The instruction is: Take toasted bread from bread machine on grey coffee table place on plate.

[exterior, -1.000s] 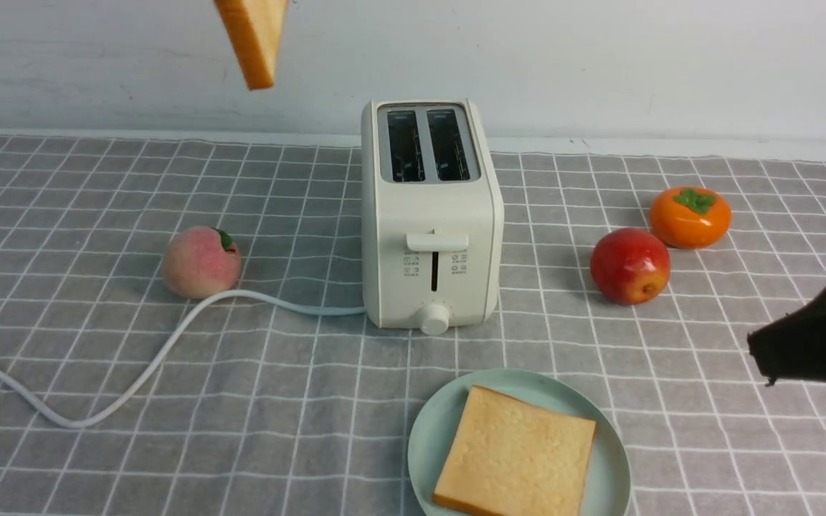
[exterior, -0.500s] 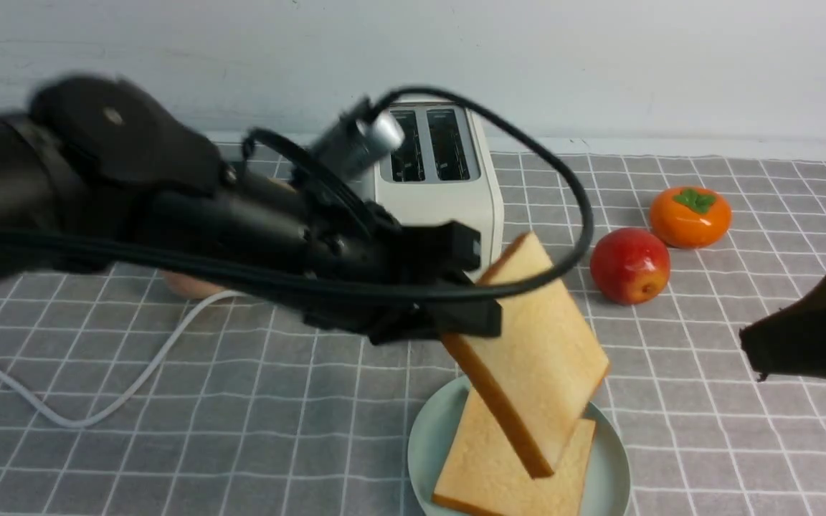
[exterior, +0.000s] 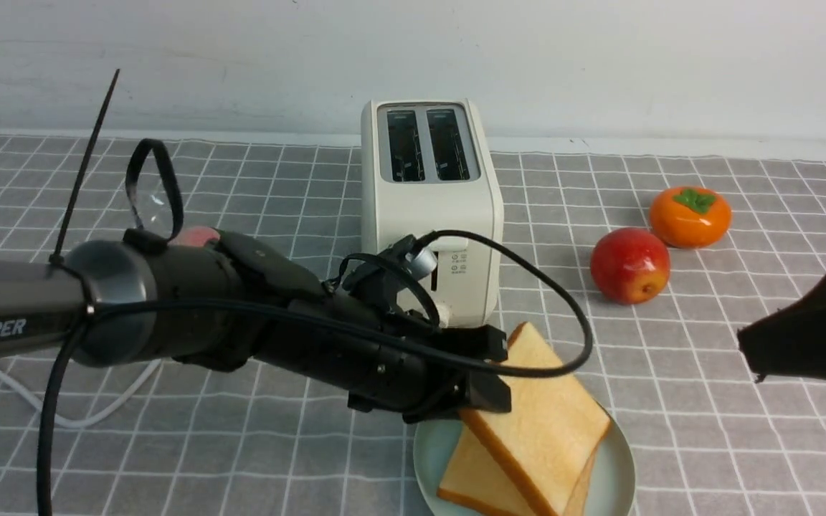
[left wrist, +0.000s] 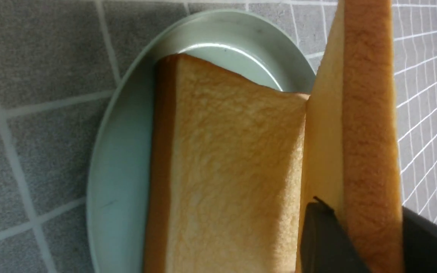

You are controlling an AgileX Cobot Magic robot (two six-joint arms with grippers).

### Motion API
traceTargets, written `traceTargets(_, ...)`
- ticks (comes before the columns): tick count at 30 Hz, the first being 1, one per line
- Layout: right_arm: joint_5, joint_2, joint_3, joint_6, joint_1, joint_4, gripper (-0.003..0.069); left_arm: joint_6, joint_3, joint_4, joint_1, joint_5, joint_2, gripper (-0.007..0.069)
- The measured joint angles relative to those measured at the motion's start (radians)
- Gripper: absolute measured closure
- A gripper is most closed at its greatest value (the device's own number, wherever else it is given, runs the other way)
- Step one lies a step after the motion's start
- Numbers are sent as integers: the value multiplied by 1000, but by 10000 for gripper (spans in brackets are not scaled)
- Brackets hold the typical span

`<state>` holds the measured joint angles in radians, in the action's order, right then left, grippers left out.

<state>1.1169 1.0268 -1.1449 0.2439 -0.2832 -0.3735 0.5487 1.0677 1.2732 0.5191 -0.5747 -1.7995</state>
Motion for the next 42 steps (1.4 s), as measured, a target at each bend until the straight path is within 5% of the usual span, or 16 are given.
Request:
traceTargets(8, -12, 0, 0, 0, 0, 0, 139, -71, 0, -165, -66, -58, 155, 18)
traceTargets(14, -103, 0, 1, -49, 0, 17, 331, -134, 0, -257, -240, -280, 398, -30)
traceTargets(18, -203, 0, 29, -142, 0, 38, 568, -164, 0, -293, -331, -428, 522, 35)
traceTargets(21, -286, 0, 98, -203, 0, 40, 669, -168, -1, -319, -342, -498, 582, 109)
traceTargets(30, -432, -99, 341, -228, 0, 50, 678, -176, -1, -351, -226, -557, 677, 400)
traceTargets(36, -689, -437, 554, -220, 0, 146, 678, -353, -17, -456, -195, -651, 759, 632)
traceTargets(42, -933, -649, 674, -218, 0, 147, 675, -527, -106, -477, -195, -658, 922, 638)
